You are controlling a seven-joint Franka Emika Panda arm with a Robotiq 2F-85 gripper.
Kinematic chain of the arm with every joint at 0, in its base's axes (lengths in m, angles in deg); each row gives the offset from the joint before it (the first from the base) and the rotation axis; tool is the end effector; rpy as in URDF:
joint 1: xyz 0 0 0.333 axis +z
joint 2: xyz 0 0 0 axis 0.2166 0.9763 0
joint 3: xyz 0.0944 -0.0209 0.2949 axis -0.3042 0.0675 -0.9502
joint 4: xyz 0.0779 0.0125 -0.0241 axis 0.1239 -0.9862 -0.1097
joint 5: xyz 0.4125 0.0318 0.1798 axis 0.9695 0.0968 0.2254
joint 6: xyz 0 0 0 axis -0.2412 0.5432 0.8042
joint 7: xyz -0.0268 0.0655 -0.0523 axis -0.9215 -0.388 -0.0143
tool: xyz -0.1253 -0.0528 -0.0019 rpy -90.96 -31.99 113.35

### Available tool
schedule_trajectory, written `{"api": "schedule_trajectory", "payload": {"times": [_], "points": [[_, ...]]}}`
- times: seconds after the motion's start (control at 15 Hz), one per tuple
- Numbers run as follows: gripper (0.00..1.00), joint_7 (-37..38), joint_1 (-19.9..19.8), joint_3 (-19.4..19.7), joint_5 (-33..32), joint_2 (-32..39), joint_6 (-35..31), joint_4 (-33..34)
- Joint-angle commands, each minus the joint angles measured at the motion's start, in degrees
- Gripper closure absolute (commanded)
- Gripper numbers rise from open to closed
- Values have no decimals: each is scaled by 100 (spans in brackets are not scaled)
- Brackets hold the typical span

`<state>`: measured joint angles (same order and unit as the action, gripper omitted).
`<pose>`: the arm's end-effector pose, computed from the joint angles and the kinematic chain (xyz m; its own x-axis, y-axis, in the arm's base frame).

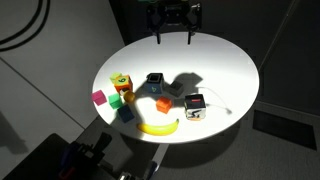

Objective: Pick up the gray block and put it on top of the light green block

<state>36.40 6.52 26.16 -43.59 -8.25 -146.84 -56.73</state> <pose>0.6157 -0.1195 0.2910 0.9547 0.2967 0.0244 0.2976 -0.9529 -0.0577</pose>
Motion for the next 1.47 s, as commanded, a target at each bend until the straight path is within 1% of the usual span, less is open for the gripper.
{"api": "schedule_trajectory", "payload": {"times": [0.0,0.13,0.33,0.6,0.67,0.87,1.13,1.4], "points": [[0,17,-91,-95,-22,-2,10,8],[0,17,-91,-95,-22,-1,10,8],[0,-49,-15,-224,38,29,-44,39],[0,195,139,-415,-132,109,-159,58],[0,340,170,-429,-177,128,-192,50],[0,1074,248,-381,-378,140,-377,-82],[0,1979,258,-297,-651,181,-615,-248],[0,2405,255,-273,-735,260,-680,-355]]}}
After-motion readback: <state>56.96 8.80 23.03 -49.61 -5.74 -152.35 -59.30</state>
